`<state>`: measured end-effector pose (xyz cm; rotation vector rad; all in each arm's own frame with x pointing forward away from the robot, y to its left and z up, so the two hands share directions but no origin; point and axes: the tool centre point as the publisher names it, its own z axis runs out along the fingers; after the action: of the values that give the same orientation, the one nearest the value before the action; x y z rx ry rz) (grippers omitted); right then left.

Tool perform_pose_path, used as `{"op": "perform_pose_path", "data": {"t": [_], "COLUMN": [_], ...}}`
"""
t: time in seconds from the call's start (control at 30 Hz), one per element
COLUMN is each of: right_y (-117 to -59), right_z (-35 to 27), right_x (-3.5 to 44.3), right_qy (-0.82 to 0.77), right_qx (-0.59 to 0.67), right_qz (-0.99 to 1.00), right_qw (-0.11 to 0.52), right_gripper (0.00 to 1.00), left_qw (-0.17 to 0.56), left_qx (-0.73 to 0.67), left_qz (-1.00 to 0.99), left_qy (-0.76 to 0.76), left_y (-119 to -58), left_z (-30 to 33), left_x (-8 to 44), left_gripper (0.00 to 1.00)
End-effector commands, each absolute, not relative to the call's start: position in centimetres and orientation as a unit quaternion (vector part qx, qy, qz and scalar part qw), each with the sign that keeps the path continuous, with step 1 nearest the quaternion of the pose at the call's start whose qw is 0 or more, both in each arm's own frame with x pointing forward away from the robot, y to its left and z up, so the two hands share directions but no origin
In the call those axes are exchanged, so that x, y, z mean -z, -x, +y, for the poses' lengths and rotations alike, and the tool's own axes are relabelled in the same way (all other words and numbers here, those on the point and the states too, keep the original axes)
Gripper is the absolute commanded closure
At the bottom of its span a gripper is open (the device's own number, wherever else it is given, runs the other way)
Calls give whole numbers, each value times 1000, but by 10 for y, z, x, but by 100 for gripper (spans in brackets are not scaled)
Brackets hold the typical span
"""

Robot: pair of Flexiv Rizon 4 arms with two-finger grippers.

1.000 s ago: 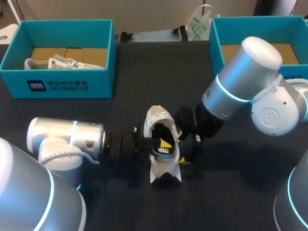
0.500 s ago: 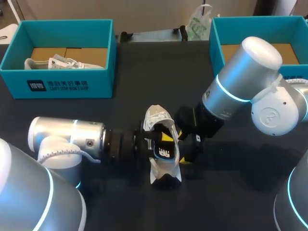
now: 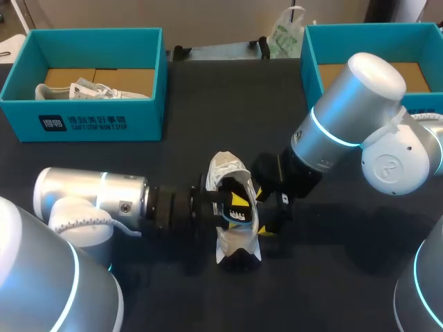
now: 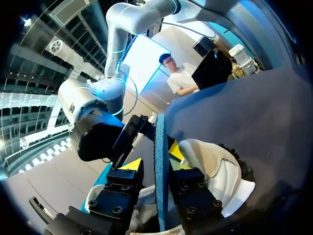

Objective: Take the shoe out of the shoebox, open the shoe tongue, remove and reinsert the insole, then place the shoe into the shoebox

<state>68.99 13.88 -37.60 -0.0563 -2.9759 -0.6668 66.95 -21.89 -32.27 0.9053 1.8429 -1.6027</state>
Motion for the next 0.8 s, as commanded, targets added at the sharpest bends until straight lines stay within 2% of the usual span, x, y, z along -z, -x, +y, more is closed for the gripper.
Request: {"op": "perform_pose_path", "data": {"t": [0.03,0.07,0.13,0.8], "right_y": [-689,-689,-689,-689], "right_z": [139,139,139,139], "right_x": [377,377,377,377], "right_qy": [19,19,19,19], "right_qx": [218,218,218,218], "right_qz": [-975,-975,-975,-975], "right_qw": [44,44,44,44], "right_gripper": [0,0,0,0], "left_qw": [265,265,264,275], "left_qx": [589,589,589,568], "left_qz": [687,687,687,698], "left_qy": [-334,-333,-333,-340], "left_y": [-664,-663,-661,-693], "left_z": [-219,-219,-219,-226], "left_x": [320,320,319,355], "left_gripper": [71,76,100,100]}}
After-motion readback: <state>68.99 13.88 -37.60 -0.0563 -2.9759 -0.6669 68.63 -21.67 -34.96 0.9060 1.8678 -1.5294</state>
